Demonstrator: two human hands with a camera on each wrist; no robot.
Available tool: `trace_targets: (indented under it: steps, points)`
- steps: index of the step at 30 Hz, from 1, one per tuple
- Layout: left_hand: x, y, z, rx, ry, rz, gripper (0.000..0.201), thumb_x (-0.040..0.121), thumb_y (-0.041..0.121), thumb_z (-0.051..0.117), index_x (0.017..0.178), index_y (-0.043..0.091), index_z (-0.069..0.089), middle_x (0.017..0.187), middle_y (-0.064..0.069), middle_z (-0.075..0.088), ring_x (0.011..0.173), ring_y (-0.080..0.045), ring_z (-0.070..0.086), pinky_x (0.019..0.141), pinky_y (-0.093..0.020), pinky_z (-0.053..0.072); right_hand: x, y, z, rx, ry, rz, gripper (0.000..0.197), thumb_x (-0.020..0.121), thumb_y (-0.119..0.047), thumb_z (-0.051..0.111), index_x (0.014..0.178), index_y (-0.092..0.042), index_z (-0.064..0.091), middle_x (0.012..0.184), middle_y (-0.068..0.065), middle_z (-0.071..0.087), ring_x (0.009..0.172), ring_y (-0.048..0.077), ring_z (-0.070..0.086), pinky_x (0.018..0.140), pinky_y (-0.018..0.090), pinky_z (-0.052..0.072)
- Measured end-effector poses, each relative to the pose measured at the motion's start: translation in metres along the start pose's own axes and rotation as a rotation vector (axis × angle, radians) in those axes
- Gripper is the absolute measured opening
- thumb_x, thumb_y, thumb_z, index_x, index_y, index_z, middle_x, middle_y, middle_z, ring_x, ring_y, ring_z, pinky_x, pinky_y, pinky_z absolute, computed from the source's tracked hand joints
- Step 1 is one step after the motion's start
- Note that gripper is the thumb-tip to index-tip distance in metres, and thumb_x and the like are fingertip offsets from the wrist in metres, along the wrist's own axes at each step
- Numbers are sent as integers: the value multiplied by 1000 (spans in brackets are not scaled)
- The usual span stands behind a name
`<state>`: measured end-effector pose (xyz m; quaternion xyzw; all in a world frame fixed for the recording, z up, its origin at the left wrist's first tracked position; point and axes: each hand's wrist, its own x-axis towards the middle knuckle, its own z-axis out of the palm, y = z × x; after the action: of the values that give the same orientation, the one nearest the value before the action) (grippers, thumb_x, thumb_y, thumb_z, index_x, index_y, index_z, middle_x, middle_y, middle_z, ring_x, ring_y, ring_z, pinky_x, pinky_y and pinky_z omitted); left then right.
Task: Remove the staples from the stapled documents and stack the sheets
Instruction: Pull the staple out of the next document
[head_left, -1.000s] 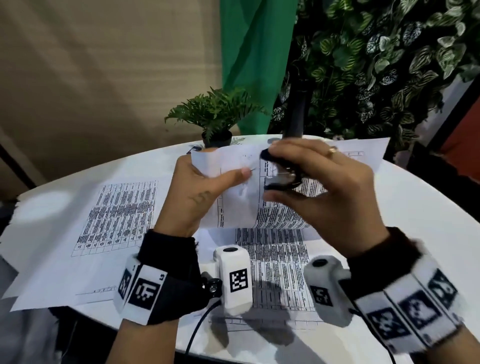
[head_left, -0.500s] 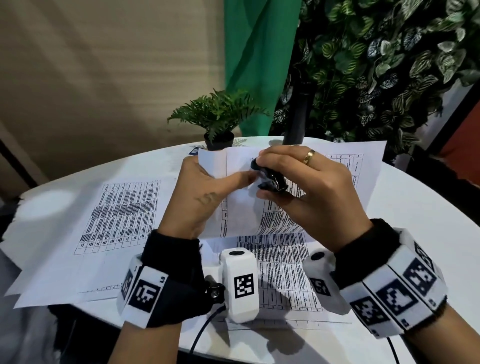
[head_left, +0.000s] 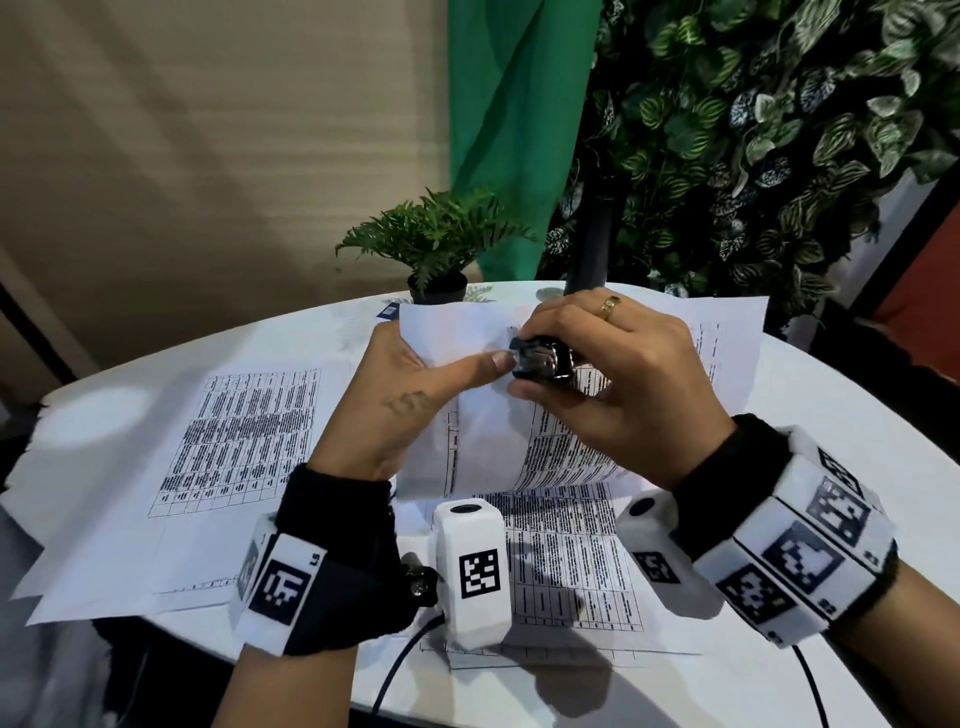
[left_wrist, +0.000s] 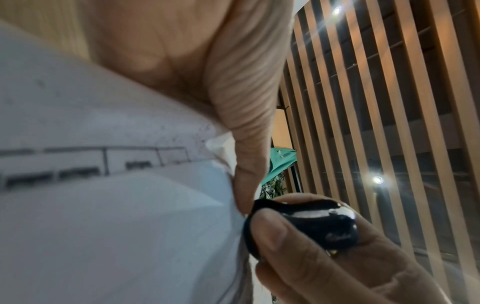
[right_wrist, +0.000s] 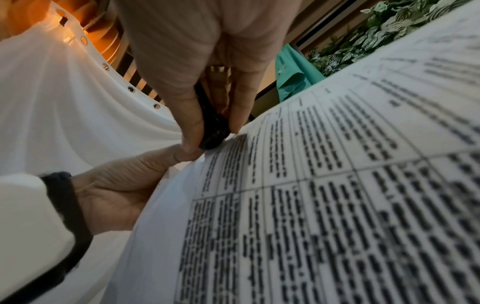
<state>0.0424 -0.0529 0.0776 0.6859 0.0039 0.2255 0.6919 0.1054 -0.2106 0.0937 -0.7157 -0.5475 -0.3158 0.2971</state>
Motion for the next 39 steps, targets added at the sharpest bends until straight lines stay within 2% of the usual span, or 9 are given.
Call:
trace_targets:
  steps: [6, 11, 14, 19, 24, 30, 34, 37, 39]
  points:
    - [1, -3, 0, -8, -6, 8, 31, 68, 4, 77, 98, 0, 69, 99, -12, 73, 91, -25, 70, 84, -39, 56, -1, 3, -2, 56, -12, 59, 34, 70, -23, 78, 95, -2, 68, 94, 7, 68, 81, 28, 65, 63, 42, 56]
    - [0, -5, 0, 6, 52, -45, 73, 55, 38, 89, 99, -14, 62, 100, -25, 67, 86, -37, 66, 88, -62, 48, -3, -3, -13, 256, 89, 246, 37, 77, -29, 74, 105, -8, 61, 101, 1, 59, 89, 15, 60, 74, 29, 55]
    - [-1, -4, 2, 13, 73, -15, 44, 60, 24, 83, 84, -8, 66, 91, -32, 67, 82, -26, 67, 84, -53, 53, -8, -14, -13, 482, 235, 470, 19, 76, -25, 59, 91, -20, 48, 90, 13, 57, 79, 23, 57, 63, 35, 50]
    - [-5, -1, 4, 17, 70, 49, 13, 73, 12, 78, 77, 2, 70, 83, -19, 73, 75, -20, 66, 67, -42, 56, -8, -28, 7, 541, 95, 771, 35, 78, -31, 54, 75, 3, 50, 69, 25, 53, 67, 40, 53, 61, 50, 48]
    - [-11, 3, 11, 32, 48, 129, 12, 81, 2, 68, 85, 12, 73, 83, -2, 75, 81, -18, 71, 77, -32, 57, 1, -29, 10, 742, 71, 981, 24, 87, -21, 63, 69, -6, 59, 58, 5, 53, 51, 15, 53, 39, 11, 34]
    - [-11, -2, 11, 59, 41, 150, 14, 82, 2, 69, 87, 14, 74, 89, -6, 75, 86, -20, 70, 82, -39, 55, 1, -22, 8, 935, 49, 1181, 17, 84, -10, 64, 68, -14, 58, 48, -6, 55, 43, 5, 54, 35, 12, 27]
    - [-12, 0, 15, 13, 38, 112, 13, 80, 2, 69, 93, 6, 73, 91, -6, 75, 86, -18, 71, 79, -31, 56, 2, -24, 9, 844, 144, 1062, 17, 82, -6, 66, 67, -8, 59, 55, 3, 57, 48, 10, 57, 39, 14, 37]
    - [-9, -2, 16, -32, 92, 56, 5, 78, 1, 71, 83, 3, 71, 75, -2, 74, 70, -11, 70, 64, -21, 53, -2, -27, 13, 401, 114, 790, 19, 77, -26, 61, 69, -8, 61, 68, 8, 60, 65, 27, 59, 59, 40, 50]
    - [-7, -6, 16, -43, 153, 42, 22, 74, 13, 78, 78, -6, 68, 71, -21, 70, 66, -17, 63, 64, -26, 50, -5, -29, 13, 129, 58, 645, 19, 77, -28, 55, 70, -10, 58, 73, 0, 55, 68, 24, 54, 60, 42, 46]
